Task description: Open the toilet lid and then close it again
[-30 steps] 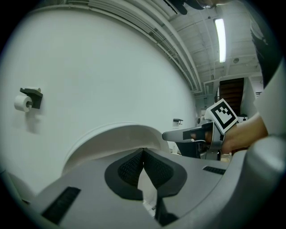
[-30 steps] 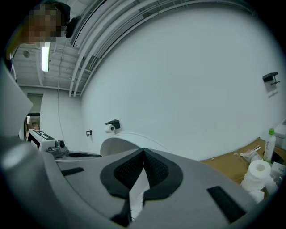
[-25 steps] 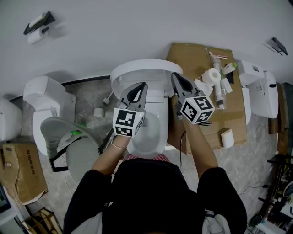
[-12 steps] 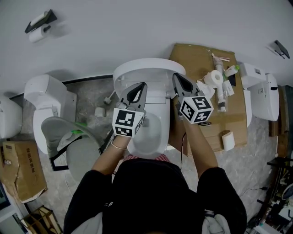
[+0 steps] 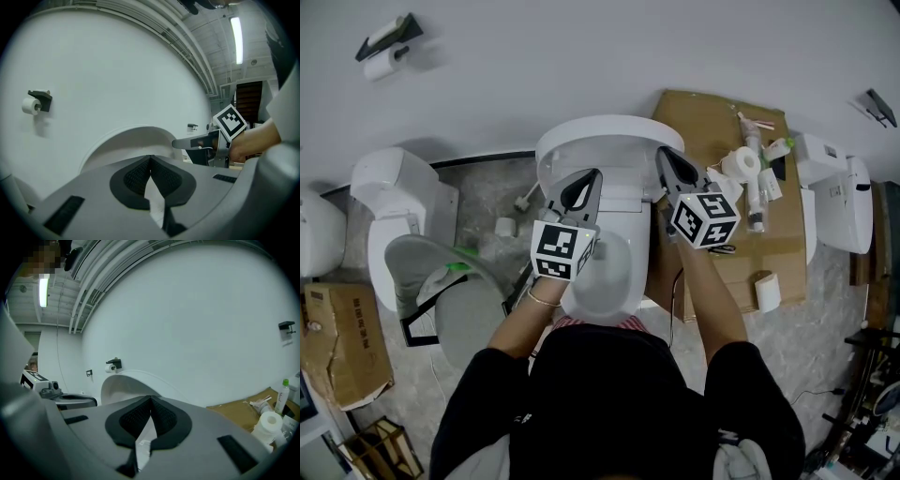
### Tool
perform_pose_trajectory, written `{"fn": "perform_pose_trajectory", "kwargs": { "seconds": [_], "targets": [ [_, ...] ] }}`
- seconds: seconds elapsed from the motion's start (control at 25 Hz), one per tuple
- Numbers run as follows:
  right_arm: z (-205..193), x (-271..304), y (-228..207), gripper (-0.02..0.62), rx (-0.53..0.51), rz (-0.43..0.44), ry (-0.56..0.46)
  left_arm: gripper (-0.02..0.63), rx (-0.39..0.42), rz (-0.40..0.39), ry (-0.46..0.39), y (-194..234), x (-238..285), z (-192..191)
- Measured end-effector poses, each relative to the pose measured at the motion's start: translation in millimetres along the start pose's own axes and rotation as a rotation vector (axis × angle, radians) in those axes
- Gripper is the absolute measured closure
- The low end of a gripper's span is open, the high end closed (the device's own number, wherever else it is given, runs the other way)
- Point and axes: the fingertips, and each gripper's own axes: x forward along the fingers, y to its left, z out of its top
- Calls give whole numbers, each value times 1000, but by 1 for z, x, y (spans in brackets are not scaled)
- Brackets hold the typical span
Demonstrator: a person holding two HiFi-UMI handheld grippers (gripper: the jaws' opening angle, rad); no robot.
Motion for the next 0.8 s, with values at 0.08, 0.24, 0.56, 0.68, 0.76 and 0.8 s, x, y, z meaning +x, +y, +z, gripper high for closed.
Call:
{"fn": "perform_pose_trajectory", "kwargs": {
  "seconds": [0.08,0.24,0.56,0.68,0.76,0.8],
  "targets": [
    [1,3,-1,577,-4,-1,3,603,-1,1,2,1,0,0],
    [2,6,-4,577,-9,-2,7,603,0,8,5,3,0,-1],
    [3,14,-9,577,-8,1,9,601,-4,18,12,9,0,-4],
    [2,17,-12,577,-13,0,16,603,0,14,16,8,1,-5],
    [3,19,-14,577,-15,0,18,603,-3,7,17,7,1,-5],
    [3,20,-15,576,-16,-1,20,603,-4,7,17,8,1,-6]
  ]
}}
